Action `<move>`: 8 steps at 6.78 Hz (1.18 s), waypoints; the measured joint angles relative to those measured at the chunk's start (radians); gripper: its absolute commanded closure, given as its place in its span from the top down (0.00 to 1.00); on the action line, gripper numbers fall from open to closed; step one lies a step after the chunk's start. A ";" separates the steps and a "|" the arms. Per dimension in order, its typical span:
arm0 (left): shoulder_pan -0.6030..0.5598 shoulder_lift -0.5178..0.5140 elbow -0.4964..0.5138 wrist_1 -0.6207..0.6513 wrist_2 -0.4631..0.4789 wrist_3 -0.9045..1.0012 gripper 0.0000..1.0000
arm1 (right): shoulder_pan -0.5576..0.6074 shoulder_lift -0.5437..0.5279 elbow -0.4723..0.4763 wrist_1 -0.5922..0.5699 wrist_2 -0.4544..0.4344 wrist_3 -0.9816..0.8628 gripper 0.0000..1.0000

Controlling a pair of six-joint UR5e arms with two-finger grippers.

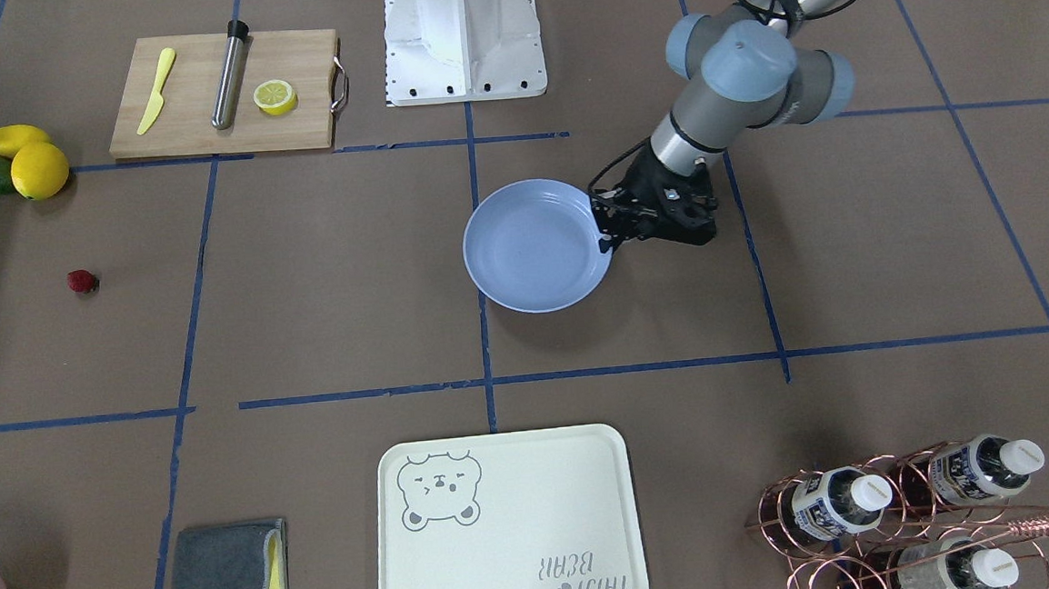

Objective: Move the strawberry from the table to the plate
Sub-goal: 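Push the light blue plate with the left gripper toward the table center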

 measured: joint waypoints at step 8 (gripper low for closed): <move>0.073 -0.080 0.083 0.004 0.063 -0.038 0.71 | 0.000 -0.006 -0.003 0.000 0.000 0.001 1.00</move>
